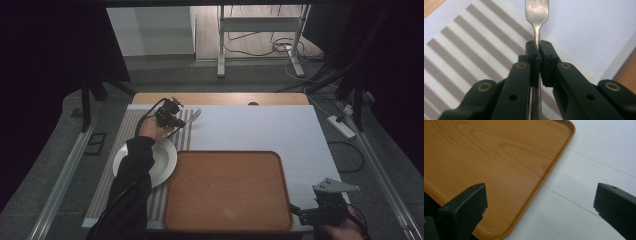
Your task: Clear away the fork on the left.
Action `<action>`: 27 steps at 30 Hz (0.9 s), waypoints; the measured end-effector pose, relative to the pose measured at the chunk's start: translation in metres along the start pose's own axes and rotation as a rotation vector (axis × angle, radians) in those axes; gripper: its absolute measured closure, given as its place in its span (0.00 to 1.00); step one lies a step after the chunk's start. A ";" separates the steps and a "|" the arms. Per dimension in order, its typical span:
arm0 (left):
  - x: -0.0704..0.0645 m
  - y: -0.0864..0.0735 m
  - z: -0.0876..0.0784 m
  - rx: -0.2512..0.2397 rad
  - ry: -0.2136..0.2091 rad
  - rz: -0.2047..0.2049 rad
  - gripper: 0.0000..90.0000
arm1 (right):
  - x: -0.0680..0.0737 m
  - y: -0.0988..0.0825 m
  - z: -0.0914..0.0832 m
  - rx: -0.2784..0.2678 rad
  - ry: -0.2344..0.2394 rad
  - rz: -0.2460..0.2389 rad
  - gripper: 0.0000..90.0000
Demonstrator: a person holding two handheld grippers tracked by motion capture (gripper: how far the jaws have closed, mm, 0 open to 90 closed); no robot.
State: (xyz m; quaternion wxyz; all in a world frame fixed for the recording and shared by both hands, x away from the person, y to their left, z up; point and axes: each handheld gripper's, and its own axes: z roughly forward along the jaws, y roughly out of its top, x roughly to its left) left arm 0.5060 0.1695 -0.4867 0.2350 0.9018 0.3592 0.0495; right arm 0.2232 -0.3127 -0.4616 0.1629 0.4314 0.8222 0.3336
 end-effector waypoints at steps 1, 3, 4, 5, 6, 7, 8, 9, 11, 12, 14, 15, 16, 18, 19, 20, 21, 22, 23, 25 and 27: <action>-0.002 0.001 0.000 -0.002 -0.003 0.002 0.96 | 0.000 0.000 0.000 0.000 0.000 0.000 0.00; -0.008 0.005 0.001 0.005 -0.006 0.004 0.96 | 0.000 0.000 0.000 0.001 0.000 0.001 0.00; -0.014 0.008 0.002 0.005 -0.013 0.012 0.96 | 0.000 0.000 0.000 0.001 0.000 -0.001 0.00; -0.014 0.008 0.002 0.005 -0.013 0.012 0.96 | 0.000 0.000 0.000 0.001 0.000 -0.001 0.00; -0.019 0.010 0.002 0.008 -0.019 0.010 0.96 | 0.000 0.000 0.000 0.001 0.000 0.001 0.00; -0.022 0.011 0.002 0.005 -0.020 0.017 0.96 | 0.000 0.000 0.000 0.001 0.000 0.001 0.00; -0.022 0.011 0.002 0.005 -0.020 0.017 0.96 | 0.000 0.000 0.000 0.001 0.000 0.001 0.00; -0.028 0.014 0.002 0.004 -0.023 0.027 0.96 | 0.000 0.000 0.000 0.001 0.001 0.000 0.00; -0.032 0.015 0.002 0.003 -0.024 0.036 0.96 | 0.000 0.000 0.000 0.001 0.001 0.000 0.00; -0.039 0.017 0.003 0.006 -0.029 0.046 0.96 | 0.000 0.000 0.000 0.001 0.001 -0.002 0.00; -0.046 0.018 0.004 0.005 -0.038 0.052 0.96 | 0.000 0.000 0.000 0.001 0.001 -0.003 0.00; -0.046 0.018 0.004 0.005 -0.038 0.052 0.96 | 0.000 0.000 0.000 0.001 0.001 -0.003 0.00; -0.052 0.020 0.005 0.007 -0.045 0.054 0.96 | 0.000 0.000 0.000 0.001 0.001 -0.003 0.00; -0.058 0.021 0.005 0.011 -0.050 0.061 0.96 | 0.000 0.000 0.000 0.001 0.002 -0.004 0.00; -0.058 0.021 0.005 0.011 -0.050 0.061 0.96 | 0.000 0.000 0.000 0.001 0.002 -0.004 0.00; -0.064 0.022 0.005 0.015 -0.049 0.060 0.96 | 0.000 0.000 0.000 0.001 0.002 -0.004 0.00; -0.067 0.023 0.005 0.016 -0.053 0.060 0.96 | 0.000 0.000 0.000 0.001 0.002 -0.004 0.00; -0.067 0.023 0.005 0.016 -0.053 0.060 0.96 | 0.000 0.000 0.000 0.001 0.002 -0.004 0.00; -0.071 0.023 0.005 0.017 -0.057 0.063 0.96 | 0.000 0.000 0.000 0.001 0.002 -0.004 0.00; -0.076 0.023 0.005 0.019 -0.063 0.062 0.96 | 0.000 0.000 0.000 0.001 0.002 -0.005 0.00; -0.081 0.022 0.005 0.017 -0.075 0.066 0.96 | 0.000 0.000 0.000 0.003 0.003 -0.004 0.00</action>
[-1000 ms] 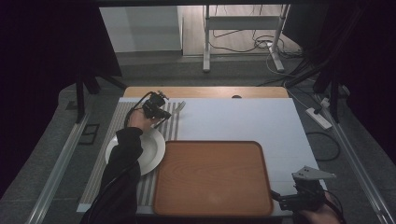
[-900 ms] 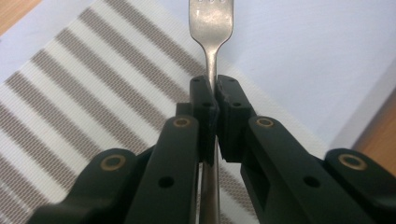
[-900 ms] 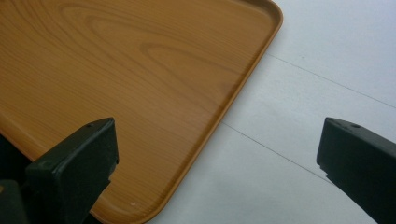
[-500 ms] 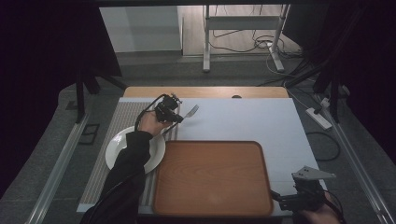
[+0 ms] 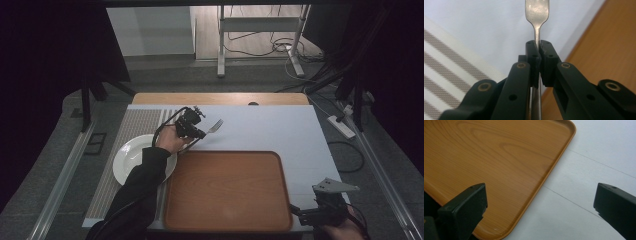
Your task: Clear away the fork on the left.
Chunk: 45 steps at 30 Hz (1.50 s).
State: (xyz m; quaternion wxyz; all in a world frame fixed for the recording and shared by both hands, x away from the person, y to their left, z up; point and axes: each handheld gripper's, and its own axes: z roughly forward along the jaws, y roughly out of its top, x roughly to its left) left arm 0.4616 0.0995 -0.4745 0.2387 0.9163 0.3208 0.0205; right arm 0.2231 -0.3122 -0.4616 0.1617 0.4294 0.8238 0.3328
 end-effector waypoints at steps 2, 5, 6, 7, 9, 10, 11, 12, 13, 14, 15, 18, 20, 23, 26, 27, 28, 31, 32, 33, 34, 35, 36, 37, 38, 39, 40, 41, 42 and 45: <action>-0.005 -0.001 0.001 0.005 -0.002 0.000 0.96 | 0.000 0.000 0.000 0.001 0.000 -0.001 0.00; -0.012 -0.005 0.002 0.014 -0.004 -0.003 0.96 | 0.000 0.000 0.000 0.004 -0.001 -0.004 0.00; -0.013 -0.006 0.002 0.016 -0.005 -0.005 0.96 | 0.000 0.000 0.000 0.004 -0.001 -0.004 0.00; -0.017 -0.009 0.002 0.018 -0.011 -0.017 0.96 | 0.000 0.000 0.000 0.003 -0.001 -0.003 0.00; -0.019 -0.011 0.002 0.022 -0.012 -0.015 0.96 | 0.000 0.000 0.000 0.003 -0.001 -0.003 0.00; -0.022 -0.013 0.002 0.028 -0.015 -0.020 0.96 | 0.000 0.000 0.000 0.003 -0.001 -0.004 0.00; -0.024 -0.015 0.002 0.029 -0.016 -0.025 0.96 | 0.000 0.000 0.000 0.003 -0.001 -0.004 0.00; -0.029 -0.019 0.002 0.027 -0.018 -0.028 0.96 | 0.000 0.000 0.000 0.002 0.001 -0.005 0.00; -0.031 -0.020 0.002 0.027 -0.019 -0.032 0.96 | 0.000 0.000 0.000 0.002 0.001 -0.005 0.00; -0.031 -0.020 0.002 0.027 -0.019 -0.032 0.96 | 0.000 0.000 0.000 0.002 0.001 -0.005 0.00; -0.035 -0.023 0.001 0.028 -0.019 -0.033 0.96 | 0.000 0.000 0.000 0.002 0.001 -0.006 0.00; -0.046 -0.031 -0.001 0.026 -0.021 -0.038 0.96 | 0.001 0.000 0.000 0.002 0.001 -0.007 0.00; -0.048 -0.033 -0.001 0.028 -0.022 -0.038 0.96 | 0.001 0.000 0.000 0.004 0.002 -0.006 0.00; -0.056 -0.041 -0.002 0.030 -0.025 -0.056 0.96 | 0.001 0.000 0.000 0.004 0.002 -0.007 0.00; -0.062 -0.050 -0.004 0.029 -0.028 -0.066 0.96 | 0.001 0.000 0.000 0.003 0.002 -0.007 0.00; -0.064 -0.052 -0.005 0.030 -0.031 -0.068 0.96 | 0.001 0.000 0.000 0.002 0.002 -0.008 0.00; -0.067 -0.054 -0.006 0.026 -0.035 -0.068 0.96 | 0.001 0.000 0.000 0.002 0.002 -0.008 0.00; -0.079 -0.061 -0.010 0.038 -0.034 -0.055 0.96 | 0.001 0.000 0.000 0.001 0.002 -0.008 0.00; -0.079 -0.061 -0.010 0.038 -0.034 -0.055 0.96 | 0.001 0.000 0.000 0.001 0.002 -0.008 0.00; -0.082 -0.063 -0.011 0.038 -0.035 -0.056 0.96 | 0.001 0.000 0.000 0.001 0.001 -0.008 0.00; -0.085 -0.066 -0.012 0.041 -0.033 -0.057 0.96 | 0.001 0.000 0.000 0.001 0.001 -0.007 0.00; -0.088 -0.070 -0.012 0.045 -0.031 -0.061 0.96 | 0.001 0.000 0.000 -0.001 0.000 -0.009 0.00; -0.089 -0.072 -0.013 0.046 -0.029 -0.065 0.96 | 0.001 0.000 0.000 -0.001 0.000 -0.009 0.00; -0.090 -0.075 -0.013 0.045 -0.035 -0.072 0.96 | 0.001 0.000 0.000 -0.001 0.000 -0.009 0.00; -0.090 -0.075 -0.013 0.045 -0.035 -0.072 0.96 | 0.001 0.000 0.000 -0.001 0.000 -0.009 0.00; -0.091 -0.078 -0.014 0.046 -0.042 -0.081 0.96 | 0.001 0.000 0.000 -0.001 0.000 -0.010 0.00; -0.092 -0.081 -0.014 0.044 -0.043 -0.090 0.96 | 0.001 0.000 0.000 0.000 0.002 -0.009 0.00; -0.095 -0.086 -0.015 0.046 -0.053 -0.097 0.96 | 0.001 0.000 0.000 0.000 0.002 -0.010 0.00; -0.095 -0.086 -0.015 0.046 -0.053 -0.097 0.96 | 0.001 0.000 0.000 0.000 0.002 -0.010 0.00; -0.102 -0.096 -0.016 0.052 -0.055 -0.113 0.96 | 0.002 0.000 0.000 -0.001 0.002 -0.011 0.00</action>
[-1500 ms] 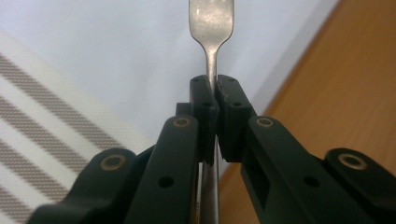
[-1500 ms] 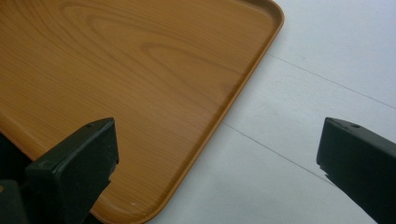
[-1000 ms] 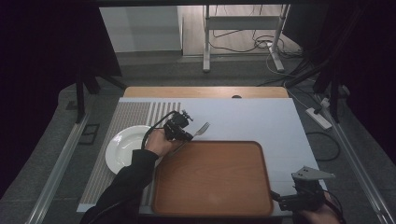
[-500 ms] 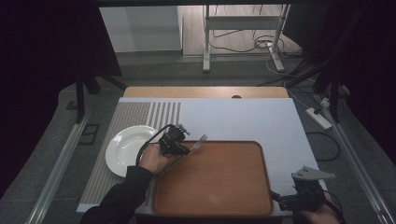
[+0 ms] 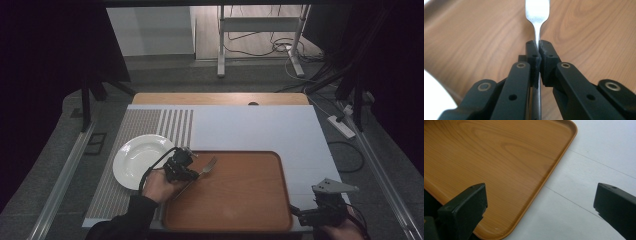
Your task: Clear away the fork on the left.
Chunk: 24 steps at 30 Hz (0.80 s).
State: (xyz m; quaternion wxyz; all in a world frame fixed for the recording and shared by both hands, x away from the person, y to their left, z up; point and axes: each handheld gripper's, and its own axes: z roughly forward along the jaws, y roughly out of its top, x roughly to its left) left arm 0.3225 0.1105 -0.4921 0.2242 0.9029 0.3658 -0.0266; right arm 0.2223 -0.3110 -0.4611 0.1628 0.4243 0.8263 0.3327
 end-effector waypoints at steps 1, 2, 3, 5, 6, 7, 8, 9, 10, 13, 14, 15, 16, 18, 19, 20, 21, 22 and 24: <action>0.000 0.000 0.000 0.000 0.000 0.000 0.96 | 0.000 0.000 0.000 0.000 0.000 0.000 0.00; -0.002 -0.003 0.000 0.003 0.004 -0.001 0.96 | 0.000 0.000 0.000 0.003 0.000 -0.002 0.00; -0.003 -0.005 0.000 0.004 0.004 -0.005 0.96 | 0.000 0.000 0.000 0.002 0.000 -0.002 0.00; -0.006 -0.009 0.000 0.007 0.009 -0.013 0.96 | 0.000 0.000 0.000 0.004 0.002 -0.004 0.00; -0.007 -0.011 0.000 0.007 0.009 -0.015 0.96 | 0.000 0.000 0.000 0.003 0.000 -0.004 0.00; -0.008 -0.014 0.001 0.010 0.003 -0.024 0.96 | 0.000 0.000 0.000 0.003 0.001 -0.005 0.00; -0.010 -0.017 0.002 0.009 0.003 -0.038 0.96 | 0.000 0.000 0.000 0.003 0.000 -0.005 0.00; -0.010 -0.017 0.002 0.009 0.003 -0.038 0.96 | 0.000 0.000 0.000 0.003 0.000 -0.005 0.00; -0.010 -0.019 0.004 0.015 0.000 -0.039 0.95 | 0.000 0.000 0.000 0.003 0.002 -0.006 0.00; -0.011 -0.022 0.009 0.015 -0.002 -0.040 0.95 | 0.000 0.000 0.000 0.004 0.004 -0.008 0.00; -0.012 -0.023 0.010 0.012 -0.003 -0.035 0.94 | 0.001 0.000 0.000 0.001 0.006 -0.007 0.00; -0.012 -0.023 0.010 0.007 0.002 -0.027 0.94 | 0.001 0.000 0.000 0.001 0.006 -0.007 0.00; -0.013 -0.022 0.010 -0.001 0.016 -0.018 0.93 | 0.001 0.000 0.000 0.003 0.008 -0.006 0.00; -0.016 -0.018 0.006 -0.044 0.063 -0.013 0.83 | 0.001 0.000 0.000 0.003 0.007 -0.005 0.00; -0.016 -0.018 0.006 -0.044 0.063 -0.013 0.81 | 0.001 0.000 0.000 0.003 0.007 -0.005 0.00; -0.019 -0.016 0.002 -0.075 0.074 0.005 0.81 | 0.000 0.000 0.000 0.004 0.006 -0.006 0.00; -0.022 -0.015 -0.001 -0.095 0.063 0.023 0.83 | 0.001 0.000 0.000 0.003 0.006 -0.006 0.00; -0.025 -0.013 -0.002 -0.101 0.048 0.033 0.94 | 0.001 0.000 0.000 0.003 0.006 -0.006 0.00; -0.030 -0.011 0.001 -0.097 0.033 0.055 0.98 | 0.001 0.000 0.000 0.004 0.006 -0.006 0.00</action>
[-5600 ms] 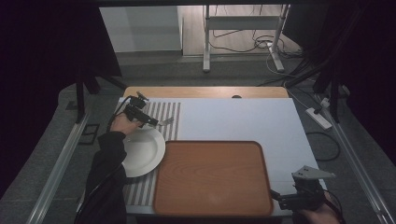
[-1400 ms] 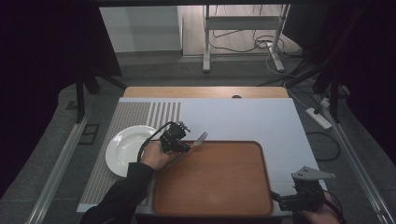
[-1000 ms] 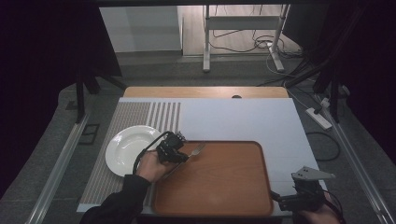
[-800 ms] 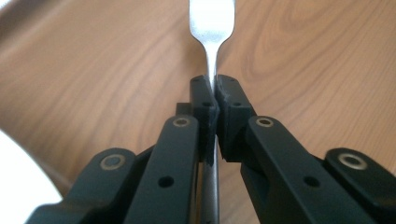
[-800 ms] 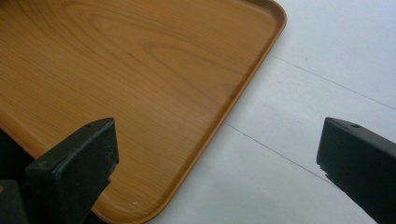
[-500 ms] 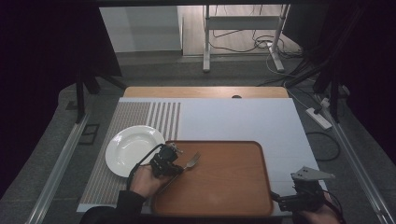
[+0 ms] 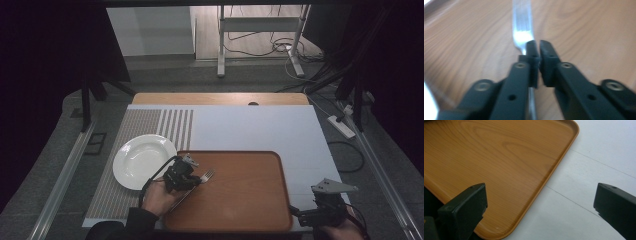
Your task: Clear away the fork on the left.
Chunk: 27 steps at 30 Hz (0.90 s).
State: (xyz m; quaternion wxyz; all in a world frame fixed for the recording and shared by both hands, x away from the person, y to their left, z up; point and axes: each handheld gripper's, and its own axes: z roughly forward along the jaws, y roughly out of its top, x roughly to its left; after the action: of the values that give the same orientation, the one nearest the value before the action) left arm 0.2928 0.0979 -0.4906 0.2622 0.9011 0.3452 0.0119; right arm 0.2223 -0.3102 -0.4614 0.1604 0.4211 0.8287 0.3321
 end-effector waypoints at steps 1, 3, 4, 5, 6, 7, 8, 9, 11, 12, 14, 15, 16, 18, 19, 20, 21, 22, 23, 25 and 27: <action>-0.001 0.001 0.003 0.022 -0.010 0.004 0.99 | 0.000 0.000 0.000 0.000 0.000 -0.001 0.00; -0.002 0.001 0.012 0.061 -0.017 0.000 0.99 | 0.000 0.000 0.000 0.001 0.000 -0.001 0.00; 0.000 0.000 0.015 0.071 -0.014 -0.001 0.99 | 0.000 0.000 0.000 0.002 0.003 -0.002 0.00; 0.000 0.000 0.015 0.071 -0.014 -0.001 0.99 | 0.000 0.000 0.000 0.002 0.003 -0.002 0.00; 0.001 0.000 0.016 0.079 -0.010 -0.004 0.99 | 0.000 0.000 0.000 0.001 0.003 -0.002 0.00; 0.002 -0.001 0.017 0.083 -0.007 -0.005 0.99 | 0.000 0.000 0.000 0.001 0.004 -0.002 0.00; 0.004 -0.002 0.017 0.086 -0.003 -0.010 0.99 | 0.000 0.000 0.000 0.001 0.004 -0.002 0.00; 0.005 -0.002 0.017 0.085 -0.003 -0.016 0.99 | 0.000 0.000 0.000 0.001 0.005 -0.003 0.00; 0.008 -0.004 0.016 0.087 0.004 -0.022 0.99 | 0.000 0.000 0.000 0.000 0.004 0.000 0.00; 0.011 -0.005 0.015 0.088 0.008 -0.032 0.99 | 0.000 0.000 0.000 0.001 0.006 -0.002 0.00; 0.013 -0.006 0.014 0.088 0.013 -0.040 0.99 | 0.000 0.000 0.000 0.001 0.006 -0.003 0.00; 0.014 -0.007 0.014 0.086 0.018 -0.045 0.99 | 0.000 0.000 0.000 0.001 0.006 -0.003 0.00; 0.016 -0.008 0.013 0.088 0.021 -0.052 0.99 | 0.000 0.000 0.000 0.002 0.006 -0.003 0.00; 0.019 -0.009 0.011 0.087 0.028 -0.063 0.99 | 0.000 0.000 0.000 0.002 0.006 -0.003 0.00; 0.021 -0.010 0.011 0.088 0.030 -0.068 0.99 | 0.000 0.000 0.000 0.002 0.006 -0.004 0.00; 0.023 -0.011 0.010 0.088 0.030 -0.075 0.99 | 0.000 0.000 0.000 0.002 0.006 -0.004 0.00; 0.024 -0.012 0.009 0.089 0.033 -0.080 0.99 | 0.000 0.000 0.000 0.002 0.007 -0.004 0.00; 0.026 -0.013 0.009 0.088 0.033 -0.087 0.99 | 0.000 0.000 0.000 0.001 0.007 -0.004 0.00; 0.028 -0.013 0.008 0.089 0.032 -0.092 0.99 | 0.000 0.000 -0.001 0.001 0.007 -0.004 0.00; 0.030 -0.015 0.007 0.090 0.037 -0.103 0.99 | 0.000 0.000 -0.001 0.001 0.007 -0.004 0.00; 0.034 -0.017 0.005 0.090 0.038 -0.114 0.99 | 0.000 0.000 -0.001 0.001 0.007 -0.005 0.00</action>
State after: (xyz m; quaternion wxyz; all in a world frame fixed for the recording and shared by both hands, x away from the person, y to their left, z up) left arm 0.3092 0.1277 -0.5086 0.2153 0.8905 0.4009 -0.0013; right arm 0.2219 -0.3103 -0.4611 0.1578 0.4180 0.8305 0.3327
